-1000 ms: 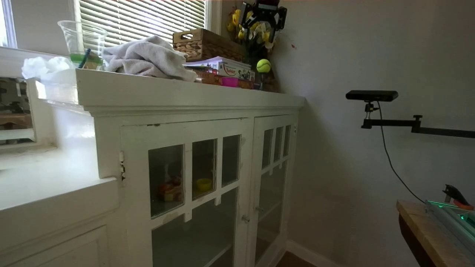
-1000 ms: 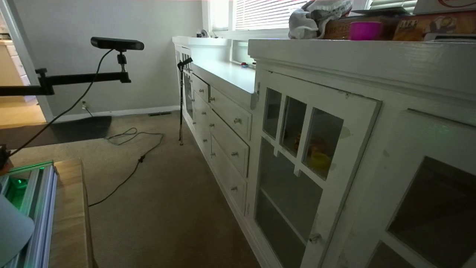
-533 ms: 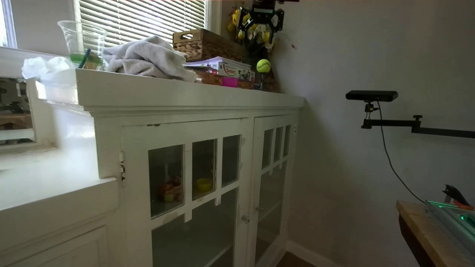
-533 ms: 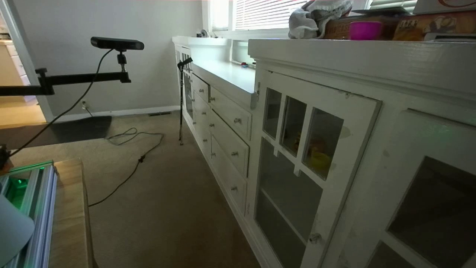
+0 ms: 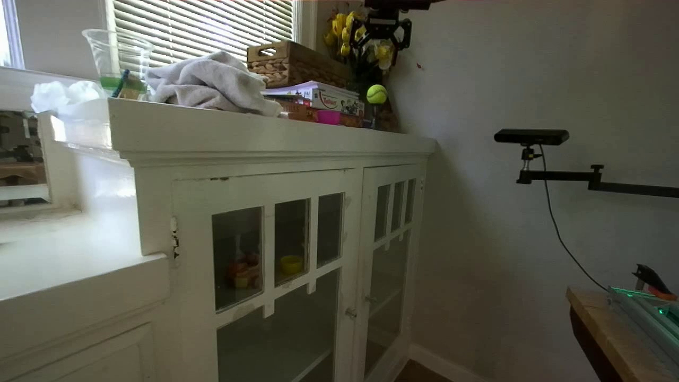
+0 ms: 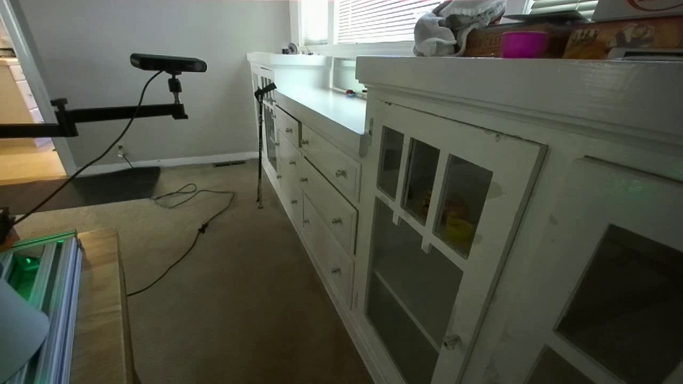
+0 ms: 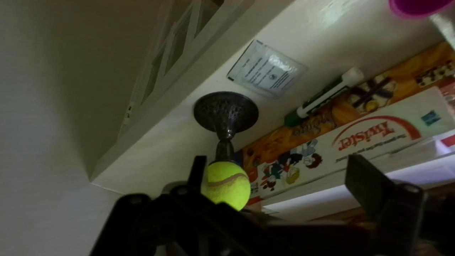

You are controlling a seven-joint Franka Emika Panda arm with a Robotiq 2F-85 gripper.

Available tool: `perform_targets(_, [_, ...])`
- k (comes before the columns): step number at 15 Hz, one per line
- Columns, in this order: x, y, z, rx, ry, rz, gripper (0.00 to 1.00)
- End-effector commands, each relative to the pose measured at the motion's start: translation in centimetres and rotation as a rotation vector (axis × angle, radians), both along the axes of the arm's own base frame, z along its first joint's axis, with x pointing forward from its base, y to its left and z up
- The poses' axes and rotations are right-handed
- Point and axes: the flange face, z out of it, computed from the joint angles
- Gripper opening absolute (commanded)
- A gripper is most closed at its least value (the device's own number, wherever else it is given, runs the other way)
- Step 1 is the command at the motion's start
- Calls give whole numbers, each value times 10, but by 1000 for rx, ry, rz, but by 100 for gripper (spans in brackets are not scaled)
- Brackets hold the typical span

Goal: Move the tennis ball and place it next to the pink item

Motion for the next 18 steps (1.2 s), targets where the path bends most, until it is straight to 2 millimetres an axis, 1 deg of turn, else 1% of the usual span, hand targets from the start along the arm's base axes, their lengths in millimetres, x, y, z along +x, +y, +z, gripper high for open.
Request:
perform_targets(1, [10, -34, 10, 59, -37, -67, 100])
perform_targets(3, [12, -52, 10, 116, -35, -87, 100])
perform_targets(6, [17, -77, 8, 150, -53, -139, 100])
perform_targets(11, [26, -116, 9, 80, -97, -171, 100])
perform_targets(14, [30, -135, 6, 71, -118, -158, 100])
perform_targets(18, [33, -151, -4, 91, -100, -144, 100])
